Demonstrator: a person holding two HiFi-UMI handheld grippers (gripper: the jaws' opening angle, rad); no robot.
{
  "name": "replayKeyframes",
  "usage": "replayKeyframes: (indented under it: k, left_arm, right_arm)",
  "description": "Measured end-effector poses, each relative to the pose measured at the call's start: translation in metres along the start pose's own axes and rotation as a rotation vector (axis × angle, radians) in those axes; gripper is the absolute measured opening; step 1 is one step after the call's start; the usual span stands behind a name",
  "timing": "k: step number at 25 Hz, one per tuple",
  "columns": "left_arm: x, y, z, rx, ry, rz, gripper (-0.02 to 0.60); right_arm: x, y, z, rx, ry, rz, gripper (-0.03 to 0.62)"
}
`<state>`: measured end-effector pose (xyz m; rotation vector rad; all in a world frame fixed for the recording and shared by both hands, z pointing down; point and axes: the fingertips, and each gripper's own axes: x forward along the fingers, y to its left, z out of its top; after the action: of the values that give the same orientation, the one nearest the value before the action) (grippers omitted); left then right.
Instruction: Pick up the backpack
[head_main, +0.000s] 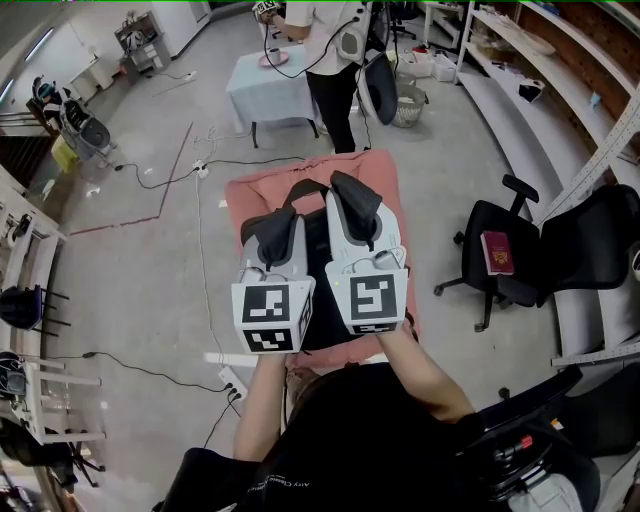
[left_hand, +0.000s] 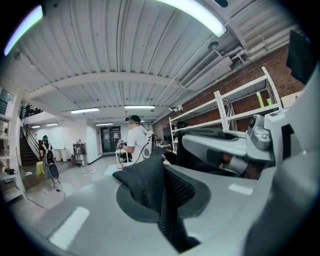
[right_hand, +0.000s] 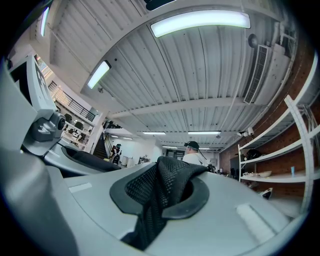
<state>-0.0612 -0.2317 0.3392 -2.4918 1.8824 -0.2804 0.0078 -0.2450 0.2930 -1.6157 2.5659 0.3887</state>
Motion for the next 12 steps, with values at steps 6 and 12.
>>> replayKeyframes:
  k: [6, 12]
  left_arm:
    - [0.0006, 0.0025, -0.0011, -0.001, -0.001, -0.002, 0.023]
    - [0.0027, 0.0005, -0.0026, -0.007, 0.003, -0.006, 0.023]
  right_arm:
    - [0.0025, 0.0016, -0.0004, 0.002, 0.004, -0.002, 0.066]
    - [0.0035, -0.0004, -0.0036, -0.001, 0.019, -0.001, 0.066]
